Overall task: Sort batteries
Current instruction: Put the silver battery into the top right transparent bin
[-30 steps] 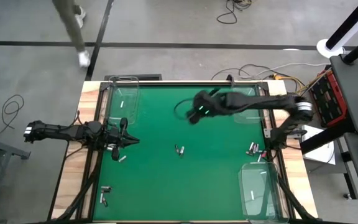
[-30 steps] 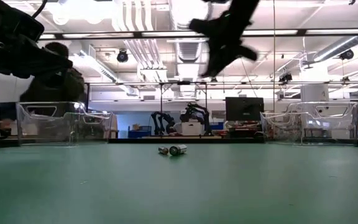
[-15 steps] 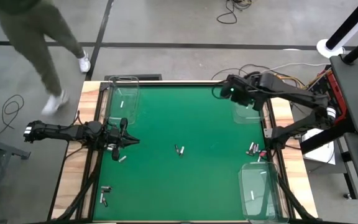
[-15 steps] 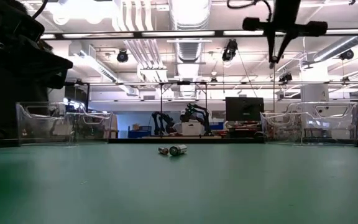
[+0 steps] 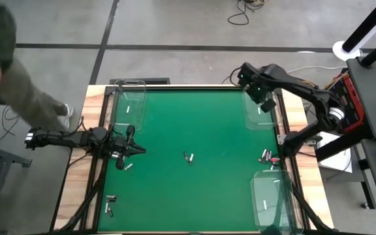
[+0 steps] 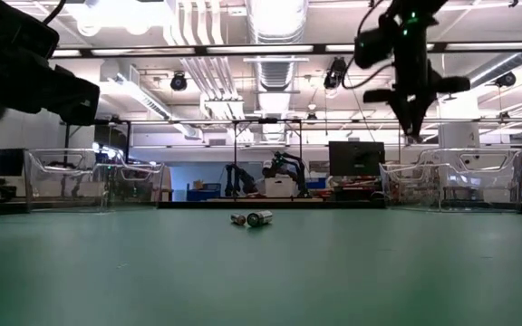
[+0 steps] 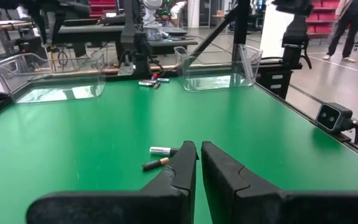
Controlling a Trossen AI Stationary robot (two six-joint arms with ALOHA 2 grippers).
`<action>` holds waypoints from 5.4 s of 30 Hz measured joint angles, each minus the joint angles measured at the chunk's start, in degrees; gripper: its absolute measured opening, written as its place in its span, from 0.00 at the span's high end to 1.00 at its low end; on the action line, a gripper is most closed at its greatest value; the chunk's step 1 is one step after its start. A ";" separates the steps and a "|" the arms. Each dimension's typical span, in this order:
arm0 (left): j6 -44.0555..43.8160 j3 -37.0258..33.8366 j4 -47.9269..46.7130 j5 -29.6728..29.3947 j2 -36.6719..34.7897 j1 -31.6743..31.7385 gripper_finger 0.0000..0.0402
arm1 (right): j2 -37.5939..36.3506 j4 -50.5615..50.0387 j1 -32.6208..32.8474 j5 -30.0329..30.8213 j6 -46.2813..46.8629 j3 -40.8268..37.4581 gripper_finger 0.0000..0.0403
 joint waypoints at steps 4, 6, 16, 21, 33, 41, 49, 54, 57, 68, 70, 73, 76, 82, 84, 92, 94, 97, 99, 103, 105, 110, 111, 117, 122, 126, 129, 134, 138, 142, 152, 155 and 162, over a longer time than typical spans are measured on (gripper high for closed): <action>1.18 0.00 -0.04 0.00 0.30 0.00 0.98 | 1.93 2.37 -7.05 -4.19 -5.88 -1.75 0.89; 2.36 0.00 -0.04 0.00 0.38 0.00 0.98 | 2.98 4.67 -10.92 -6.81 -10.25 -2.69 0.89; 1.14 0.00 -0.30 -8.48 0.38 0.00 0.98 | 8.21 12.74 -19.57 -14.10 -17.47 -4.47 0.89; 0.98 0.00 -0.02 -11.21 0.38 0.00 0.98 | 11.84 12.87 -19.68 -15.56 -19.84 -5.93 0.89; 0.96 0.00 -0.07 -11.56 0.60 0.00 0.98 | 15.58 12.42 -21.15 -14.49 -25.61 -7.39 0.89; 0.96 0.00 -0.09 -11.56 0.59 0.00 0.98 | 14.53 12.27 -21.32 -11.99 -26.86 -7.84 0.89; 0.96 0.00 0.02 -11.56 0.58 0.00 0.98 | 5.50 10.73 -20.21 -9.67 -31.68 -8.04 0.89; 0.96 0.00 0.08 -11.58 0.58 0.00 0.98 | -2.14 7.06 -18.65 -6.49 -30.20 -8.98 0.89; 0.96 0.00 0.11 -11.58 0.58 0.01 0.98 | -4.76 7.66 -18.68 -7.41 -24.20 -11.55 0.89; 0.95 0.00 0.20 -11.52 0.59 0.00 0.98 | -7.66 29.55 -13.87 -13.93 0.26 -28.34 0.89; 0.94 0.00 0.20 -11.50 0.58 0.00 0.98 | -7.48 32.69 -13.75 -13.72 3.05 -29.58 0.89; 0.96 0.00 0.22 -11.47 0.58 0.01 0.98 | -6.85 32.92 -14.00 -11.62 4.79 -29.95 0.89; 0.95 -0.02 0.24 -11.45 0.58 0.00 0.98 | -5.73 32.84 -14.77 -10.50 5.76 -30.18 0.89; 0.95 -0.02 0.26 -11.46 0.58 0.01 0.98 | -2.69 33.87 -15.66 -10.96 4.37 -29.97 0.89; 0.95 -0.02 0.26 -11.50 0.59 0.00 0.98 | -2.77 34.33 -16.21 -11.50 4.25 -29.85 0.89; 0.96 -0.02 0.44 -13.81 0.58 0.01 0.98 | -2.86 33.32 -16.59 -12.03 4.18 -29.84 0.82; 0.95 -0.02 0.44 -13.81 0.58 0.02 0.98 | -2.86 33.17 -16.62 -12.03 4.30 -29.88 0.78; 0.94 -0.02 0.42 -13.86 0.60 0.02 0.98 | -2.86 32.39 -16.62 -12.01 4.28 -29.90 0.72; 0.96 -0.02 0.42 -13.86 0.58 0.02 0.98 | -2.87 32.02 -16.62 -12.01 3.93 -29.90 0.69; 0.94 -0.02 0.40 -13.86 0.59 0.02 0.98 | -3.96 31.84 -16.33 -11.94 3.29 -29.85 0.63; 0.96 -0.02 0.39 -13.86 0.59 0.01 0.98 | -4.91 31.45 -15.67 -11.24 2.22 -28.95 0.61; 0.95 -0.02 0.48 -13.53 0.58 0.02 0.98 | -8.90 25.75 -10.91 -3.74 1.15 -22.73 0.55; 0.96 -0.02 0.48 -12.93 0.58 0.02 0.98 | -9.51 23.67 -9.23 -1.66 1.06 -20.78 0.55; 1.42 -0.11 0.38 -9.09 0.58 0.00 0.98 | -9.99 13.22 4.84 5.99 -4.53 -8.57 0.54; 1.48 -0.11 0.40 -9.05 0.58 0.00 0.98 | -5.90 12.32 22.20 6.05 -5.47 -1.48 0.54; 1.42 -0.11 0.44 -9.05 0.58 0.00 0.98 | 0.15 12.77 35.83 6.00 1.69 1.22 0.54; 1.40 -0.11 0.46 -9.05 0.58 0.01 0.98 | 6.47 14.14 44.46 5.89 8.61 2.29 0.54; 1.40 -0.13 0.50 -9.03 0.58 0.00 0.98 | 18.27 25.61 52.64 3.66 17.26 3.84 0.54; 1.40 -0.11 0.65 -9.01 0.58 0.00 0.98 | 27.47 29.36 53.85 1.46 18.96 8.76 0.54; 1.38 -0.11 0.79 -8.97 0.58 0.00 0.98 | 34.10 28.68 53.65 -0.45 18.12 14.80 0.57; 1.35 -0.11 0.76 -7.44 0.54 0.00 0.98 | 40.80 27.73 51.96 -1.95 16.25 21.29 0.63; 1.36 -0.11 0.74 -7.39 0.55 0.00 0.98 | 40.99 26.05 51.24 -2.90 14.67 21.77 0.66; 1.36 -0.09 0.70 -7.40 0.58 0.00 0.98 | 40.75 23.45 49.39 -4.71 10.89 21.64 0.72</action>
